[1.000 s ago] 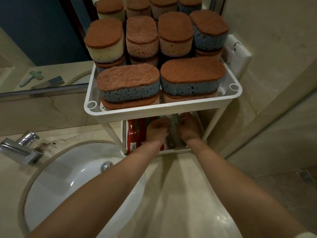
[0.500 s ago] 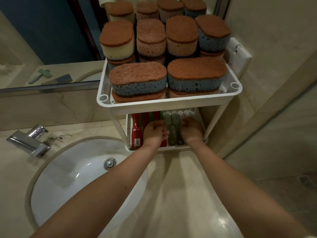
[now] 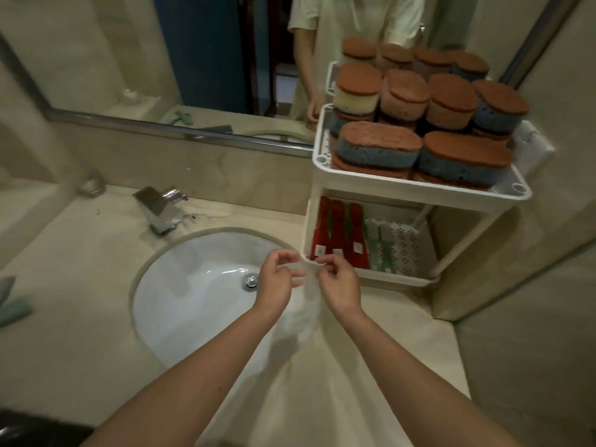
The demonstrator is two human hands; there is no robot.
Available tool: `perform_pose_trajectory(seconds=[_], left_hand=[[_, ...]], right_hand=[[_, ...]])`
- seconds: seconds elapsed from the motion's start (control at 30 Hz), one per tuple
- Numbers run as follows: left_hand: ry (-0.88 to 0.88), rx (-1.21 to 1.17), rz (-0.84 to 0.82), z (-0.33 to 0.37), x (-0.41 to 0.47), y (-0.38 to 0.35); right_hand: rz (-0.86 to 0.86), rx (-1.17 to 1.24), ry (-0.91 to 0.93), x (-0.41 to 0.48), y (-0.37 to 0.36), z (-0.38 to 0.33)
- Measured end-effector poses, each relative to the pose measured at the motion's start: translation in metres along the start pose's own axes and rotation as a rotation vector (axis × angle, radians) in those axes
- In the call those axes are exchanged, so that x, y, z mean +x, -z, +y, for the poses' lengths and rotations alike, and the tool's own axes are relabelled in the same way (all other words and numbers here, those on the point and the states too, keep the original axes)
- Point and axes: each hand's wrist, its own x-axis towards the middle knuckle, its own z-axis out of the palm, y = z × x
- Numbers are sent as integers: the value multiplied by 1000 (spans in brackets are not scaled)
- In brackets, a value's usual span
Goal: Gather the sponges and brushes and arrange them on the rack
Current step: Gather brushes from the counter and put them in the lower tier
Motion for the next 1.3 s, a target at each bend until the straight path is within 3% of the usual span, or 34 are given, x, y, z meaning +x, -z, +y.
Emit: perform_pose_trajectory(seconds=[0.4, 0.83, 1.07, 1.3], left_hand=[[60, 21, 406, -3, -2, 194], [35, 150, 654, -9, -1, 397], [78, 389, 583, -21, 3, 483], [136, 889, 412, -29, 19, 533]], right_hand=[[-462, -51, 17, -43, -167, -62], [-733, -120, 63, -102, -351, -123], [-810, -160, 41, -123, -433, -134], [-829, -181, -43, -123, -484, -136]])
